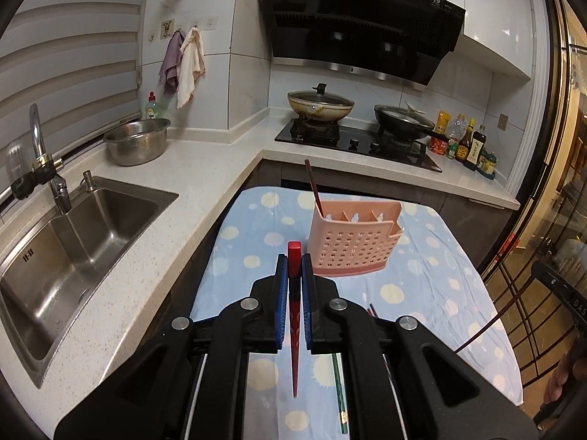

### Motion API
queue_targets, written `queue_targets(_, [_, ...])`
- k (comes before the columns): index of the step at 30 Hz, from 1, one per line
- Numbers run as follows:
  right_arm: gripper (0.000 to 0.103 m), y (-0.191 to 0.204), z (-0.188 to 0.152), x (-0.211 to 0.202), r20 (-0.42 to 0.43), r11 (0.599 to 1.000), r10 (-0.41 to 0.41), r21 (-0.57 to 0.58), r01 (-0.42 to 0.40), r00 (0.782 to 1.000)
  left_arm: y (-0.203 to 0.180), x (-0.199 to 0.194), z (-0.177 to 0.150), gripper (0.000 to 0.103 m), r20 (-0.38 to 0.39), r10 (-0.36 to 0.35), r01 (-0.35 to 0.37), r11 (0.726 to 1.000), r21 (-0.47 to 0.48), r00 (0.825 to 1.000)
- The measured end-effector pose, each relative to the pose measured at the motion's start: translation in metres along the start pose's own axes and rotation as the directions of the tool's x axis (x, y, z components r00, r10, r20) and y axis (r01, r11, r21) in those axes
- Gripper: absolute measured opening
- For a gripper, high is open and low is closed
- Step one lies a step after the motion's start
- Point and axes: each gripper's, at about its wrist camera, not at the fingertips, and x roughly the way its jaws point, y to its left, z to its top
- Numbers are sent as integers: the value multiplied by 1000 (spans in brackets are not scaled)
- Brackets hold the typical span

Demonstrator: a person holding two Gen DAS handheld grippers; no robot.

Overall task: Organize utensils
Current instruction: 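Lift both chopsticks, carry them into the pink holder and open both grippers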

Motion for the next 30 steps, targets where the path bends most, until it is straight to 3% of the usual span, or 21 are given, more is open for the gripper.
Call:
queue_targets(10, [7,22,89,54,141,998,68,-15,-66,988,-29,17,96,7,173,-10,5,999,32,985])
queue_targets(18, [7,32,143,102,217,994,101,14,-106,971,-47,50,155,7,255,-46,41,999,28,966])
queue_targets(24, [7,33,142,148,173,996,82,17,-87,982,-54,93,164,7,212,-52,47,998,29,976])
queue_targets(30, [7,20,119,193,75,999,42,28,-44,996,-54,139,139,7,116,-33,30,999,28,993])
